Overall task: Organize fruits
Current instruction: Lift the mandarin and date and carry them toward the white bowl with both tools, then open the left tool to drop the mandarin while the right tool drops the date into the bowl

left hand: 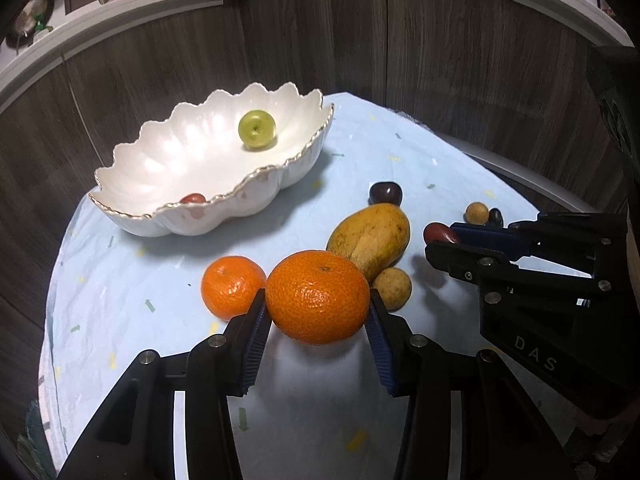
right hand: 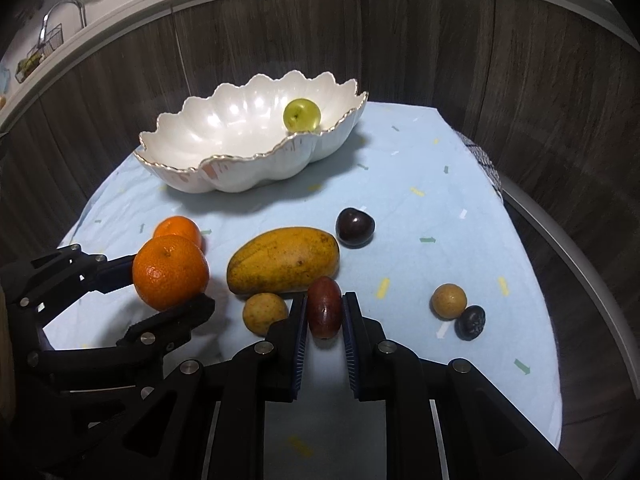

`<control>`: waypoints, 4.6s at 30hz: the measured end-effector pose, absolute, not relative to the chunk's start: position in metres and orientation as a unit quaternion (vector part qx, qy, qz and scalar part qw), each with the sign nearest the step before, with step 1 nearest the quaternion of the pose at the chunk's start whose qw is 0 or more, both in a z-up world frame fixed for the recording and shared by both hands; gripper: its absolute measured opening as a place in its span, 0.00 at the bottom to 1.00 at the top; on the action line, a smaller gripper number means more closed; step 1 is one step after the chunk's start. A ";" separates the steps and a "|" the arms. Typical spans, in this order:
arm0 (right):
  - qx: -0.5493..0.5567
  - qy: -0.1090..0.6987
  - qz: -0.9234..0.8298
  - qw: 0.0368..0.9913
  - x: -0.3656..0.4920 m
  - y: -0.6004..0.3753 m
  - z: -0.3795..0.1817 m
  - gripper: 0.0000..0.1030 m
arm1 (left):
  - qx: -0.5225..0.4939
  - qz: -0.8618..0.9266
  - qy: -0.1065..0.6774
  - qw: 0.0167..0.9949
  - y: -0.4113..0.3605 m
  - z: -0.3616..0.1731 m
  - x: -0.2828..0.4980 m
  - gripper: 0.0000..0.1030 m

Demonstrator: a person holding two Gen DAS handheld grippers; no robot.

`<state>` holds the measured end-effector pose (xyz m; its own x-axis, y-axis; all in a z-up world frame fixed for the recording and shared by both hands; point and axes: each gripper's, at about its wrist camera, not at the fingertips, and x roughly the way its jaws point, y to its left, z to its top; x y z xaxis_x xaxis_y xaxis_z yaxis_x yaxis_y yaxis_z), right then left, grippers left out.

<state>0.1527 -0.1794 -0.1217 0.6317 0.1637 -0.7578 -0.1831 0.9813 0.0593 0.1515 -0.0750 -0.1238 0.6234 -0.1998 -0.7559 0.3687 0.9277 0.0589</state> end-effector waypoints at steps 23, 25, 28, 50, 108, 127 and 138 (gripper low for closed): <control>-0.022 0.377 0.092 0.922 0.140 -0.171 -0.081 0.18 | 0.077 -0.139 0.369 0.916 -0.056 -0.084 0.148 0.44; -0.023 0.374 0.092 0.923 0.140 -0.169 -0.078 0.18 | 0.073 -0.136 0.368 0.917 -0.053 -0.081 0.150 0.44; -0.025 0.369 0.094 0.924 0.142 -0.165 -0.072 0.18 | 0.067 -0.132 0.366 0.919 -0.048 -0.077 0.152 0.44; -0.025 0.330 0.105 0.938 0.176 -0.135 -0.032 0.18 | 0.037 -0.104 0.348 0.931 -0.010 -0.049 0.185 0.44; -0.021 0.370 0.087 0.925 0.289 -0.113 -0.059 0.18 | 0.030 -0.063 0.355 0.932 0.037 -0.074 0.305 0.44; -0.006 0.429 0.090 0.899 0.296 -0.116 -0.077 0.24 | 0.016 -0.068 0.397 0.915 0.041 -0.087 0.309 0.46; 0.001 0.415 0.068 0.907 0.291 -0.123 -0.068 0.67 | 0.035 -0.061 0.365 0.928 0.038 -0.072 0.300 0.70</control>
<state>0.2907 -0.1227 -0.0680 0.6461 0.1248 -0.7530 -0.1232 0.9907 0.0584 0.2996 0.0379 -0.0721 0.7259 -0.0872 -0.6823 0.1390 0.9901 0.0213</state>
